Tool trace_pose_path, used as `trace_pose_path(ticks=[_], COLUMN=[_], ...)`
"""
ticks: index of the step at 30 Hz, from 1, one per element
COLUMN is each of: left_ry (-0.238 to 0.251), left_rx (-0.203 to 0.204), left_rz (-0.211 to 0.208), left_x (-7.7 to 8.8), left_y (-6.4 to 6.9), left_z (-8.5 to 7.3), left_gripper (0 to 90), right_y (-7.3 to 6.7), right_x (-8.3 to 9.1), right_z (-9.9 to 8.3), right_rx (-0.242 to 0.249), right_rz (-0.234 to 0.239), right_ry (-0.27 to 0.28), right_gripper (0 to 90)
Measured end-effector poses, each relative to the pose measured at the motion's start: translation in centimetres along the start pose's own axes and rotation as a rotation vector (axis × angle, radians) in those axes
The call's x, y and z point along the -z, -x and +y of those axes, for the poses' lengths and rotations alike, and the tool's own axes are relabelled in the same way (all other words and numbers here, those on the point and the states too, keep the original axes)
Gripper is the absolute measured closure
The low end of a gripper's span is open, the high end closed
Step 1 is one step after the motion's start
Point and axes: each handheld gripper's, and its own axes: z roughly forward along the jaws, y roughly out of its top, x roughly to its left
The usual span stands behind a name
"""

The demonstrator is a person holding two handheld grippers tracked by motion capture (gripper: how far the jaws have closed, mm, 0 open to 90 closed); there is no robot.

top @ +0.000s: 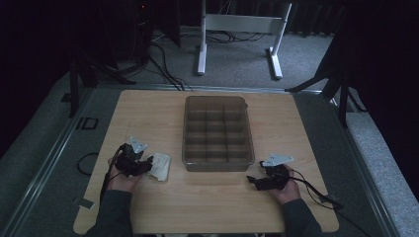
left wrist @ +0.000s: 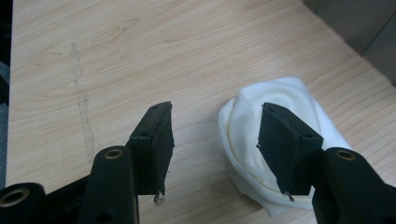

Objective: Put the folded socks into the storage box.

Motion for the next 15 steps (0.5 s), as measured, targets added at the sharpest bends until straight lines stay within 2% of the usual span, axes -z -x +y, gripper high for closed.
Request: trace_pose_path(ticks=[6,7,10,15], left_ry=[0.009,0.018,0.022,0.014], left_rx=[0.008,0.022,0.037,0.045], left_rz=[-0.017,-0.036,-0.057,-0.086], left_x=[0.5,0.8,1.1,1.3], left_y=[-0.2,-0.4,-0.6,-0.8], left_z=[0.2,0.4,0.6,0.8], left_gripper=[45.2,45.2,45.4,45.7], right_y=[0.0,0.0,0.0,0.0], right_x=[0.0,0.0,0.0,0.0], right_z=[0.0,0.0,0.0,0.0], right_rx=[0.0,0.0,0.0,0.0], right_rz=[0.0,0.0,0.0,0.0], right_ry=[0.0,0.0,0.0,0.0], right_gripper=[19.0,19.0,19.0,19.0])
